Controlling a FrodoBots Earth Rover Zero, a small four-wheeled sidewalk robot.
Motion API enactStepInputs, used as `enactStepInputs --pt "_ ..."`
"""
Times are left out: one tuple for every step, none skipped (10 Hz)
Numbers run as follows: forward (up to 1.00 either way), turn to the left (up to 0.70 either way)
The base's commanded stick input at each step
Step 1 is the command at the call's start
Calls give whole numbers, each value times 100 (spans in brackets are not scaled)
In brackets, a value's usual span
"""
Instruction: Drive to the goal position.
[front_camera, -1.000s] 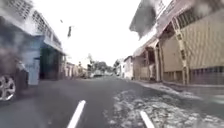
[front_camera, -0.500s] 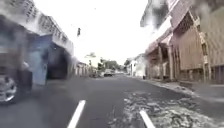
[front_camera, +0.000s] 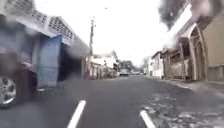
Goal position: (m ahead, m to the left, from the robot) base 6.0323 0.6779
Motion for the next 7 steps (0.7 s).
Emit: enactStepInputs --pt "100 -10" --pt "100 -16" --pt "100 -33" --pt "100 -35" --pt "100 -38" --pt "100 -39" --pt "100 -37"
